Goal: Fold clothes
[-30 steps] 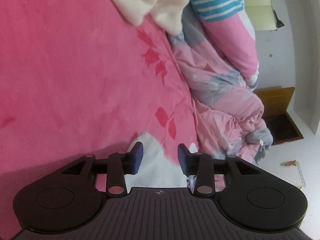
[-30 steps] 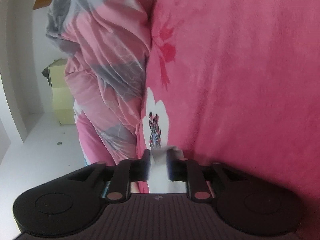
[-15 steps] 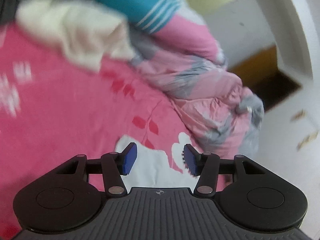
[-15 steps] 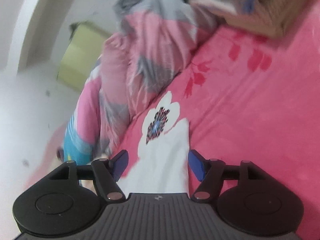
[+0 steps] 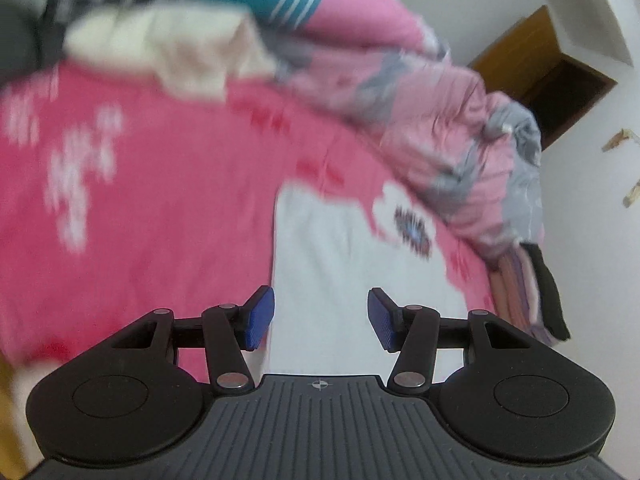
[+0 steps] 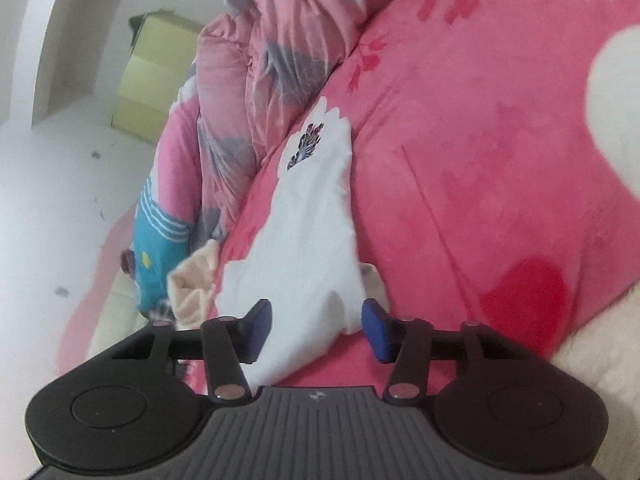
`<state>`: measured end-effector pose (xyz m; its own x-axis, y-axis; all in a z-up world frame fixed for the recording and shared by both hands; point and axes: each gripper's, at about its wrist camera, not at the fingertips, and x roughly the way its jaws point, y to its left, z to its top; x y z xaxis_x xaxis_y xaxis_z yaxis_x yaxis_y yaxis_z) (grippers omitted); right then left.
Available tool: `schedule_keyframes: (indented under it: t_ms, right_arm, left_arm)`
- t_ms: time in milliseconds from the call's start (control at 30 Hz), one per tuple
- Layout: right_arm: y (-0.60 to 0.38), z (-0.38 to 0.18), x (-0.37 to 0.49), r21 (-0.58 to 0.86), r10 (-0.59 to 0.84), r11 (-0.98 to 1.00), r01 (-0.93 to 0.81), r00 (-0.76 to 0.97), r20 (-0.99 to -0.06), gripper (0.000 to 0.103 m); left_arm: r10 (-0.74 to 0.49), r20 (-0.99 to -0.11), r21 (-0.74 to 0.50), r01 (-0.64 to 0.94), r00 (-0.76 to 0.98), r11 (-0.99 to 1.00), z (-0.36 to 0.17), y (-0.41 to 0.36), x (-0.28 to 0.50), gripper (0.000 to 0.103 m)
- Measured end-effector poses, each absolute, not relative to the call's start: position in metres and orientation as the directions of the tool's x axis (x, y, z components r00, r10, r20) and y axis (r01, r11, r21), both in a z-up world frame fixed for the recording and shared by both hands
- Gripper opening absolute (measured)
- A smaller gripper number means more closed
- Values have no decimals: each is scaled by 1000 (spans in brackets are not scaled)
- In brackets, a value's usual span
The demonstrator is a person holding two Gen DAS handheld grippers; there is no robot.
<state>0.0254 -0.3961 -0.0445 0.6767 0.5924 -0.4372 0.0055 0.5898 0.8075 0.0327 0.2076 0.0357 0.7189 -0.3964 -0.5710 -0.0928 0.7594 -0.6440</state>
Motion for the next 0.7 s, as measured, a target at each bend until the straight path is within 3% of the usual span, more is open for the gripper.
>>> schedule_keyframes:
  t_ms: [100,167,200,233,367,700]
  right_arm:
    - [-391,-41,30,727,558,685,-53,679,-477,46]
    - [-391,-42,28,714,582,692,-104,667,-466,35]
    - [-391,-43,28,707,593,695,-130,660,-461,13]
    - [-391,-44,27,700,604,697,-156,653,-456,1]
    - [-393,-46,25,663,633,709,-242,632,-446,1]
    - [-412,-47,9,716,578,688,-121,687,-440,3]
  left_arm:
    - [-448,-567,-713,-140,691,687,-6,205,27,51]
    - [-473,-565,-739,-160,676,655,-25,204,26,51]
    - [-486,-559,-753,-166,672,637,-30,205,26,51]
    - [-499,-552,-766,-171,668,619,-35,205,25,51]
    - [-518,-536,-786,-171,666,593,-39,212,21,51]
    - [-556,-526,-795,-139,644,591,-46,216,7,51]
